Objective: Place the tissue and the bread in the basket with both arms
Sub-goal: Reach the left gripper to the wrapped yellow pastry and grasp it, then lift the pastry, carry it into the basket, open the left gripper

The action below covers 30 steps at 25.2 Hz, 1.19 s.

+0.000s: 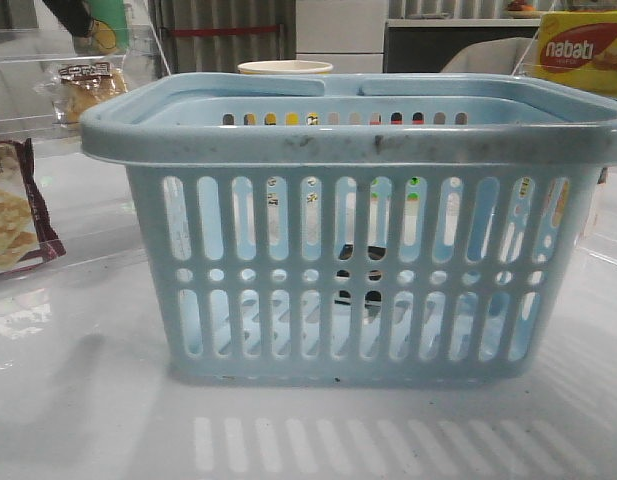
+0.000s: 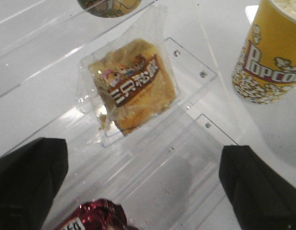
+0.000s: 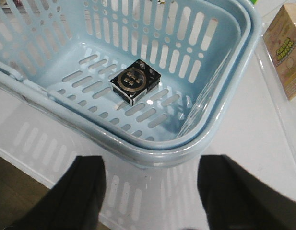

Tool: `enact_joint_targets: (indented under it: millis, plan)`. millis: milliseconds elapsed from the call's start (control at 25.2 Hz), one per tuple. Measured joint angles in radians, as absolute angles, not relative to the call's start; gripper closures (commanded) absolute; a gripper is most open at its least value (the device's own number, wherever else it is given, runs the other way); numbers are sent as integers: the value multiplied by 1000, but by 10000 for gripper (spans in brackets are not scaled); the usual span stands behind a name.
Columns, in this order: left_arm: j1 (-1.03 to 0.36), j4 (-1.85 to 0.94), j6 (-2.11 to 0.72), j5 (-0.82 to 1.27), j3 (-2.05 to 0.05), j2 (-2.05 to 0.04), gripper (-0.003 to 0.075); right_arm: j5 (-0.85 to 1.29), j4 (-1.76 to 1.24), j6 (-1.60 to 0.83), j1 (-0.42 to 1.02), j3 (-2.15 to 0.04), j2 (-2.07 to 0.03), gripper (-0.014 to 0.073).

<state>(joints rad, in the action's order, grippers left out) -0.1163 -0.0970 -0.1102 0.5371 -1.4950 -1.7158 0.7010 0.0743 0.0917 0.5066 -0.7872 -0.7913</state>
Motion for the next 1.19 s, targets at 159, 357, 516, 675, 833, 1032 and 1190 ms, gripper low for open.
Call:
enact_joint_targets:
  millis: [159, 357, 516, 675, 833, 1032, 1190]
  plan:
    - [-84, -143, -110, 522, -1609, -1869, 33, 701, 74, 92, 507, -787, -791, 76]
    - [-82, -160, -108, 478, -1709, -2013, 34, 703, 74, 92, 507, -787, -791, 76]
    - [-92, -163, -132, 441, -1731, -2068, 161, 706, 76, 94, 507, -787, -791, 76]
    - [-98, -165, -158, 425, -1734, -2074, 400, 708, 76, 94, 507, -787, -791, 76]
    - [-102, -169, -161, 422, -1735, -2074, 573, 710, 76, 94, 507, -787, -791, 76]
    - [-110, -176, -161, 484, -1742, -2042, 629, 710, 76, 94, 507, -787, -791, 76]
    - [-130, -172, -176, 549, -1742, -1935, 629, 710, 76, 94, 507, -787, -791, 76]
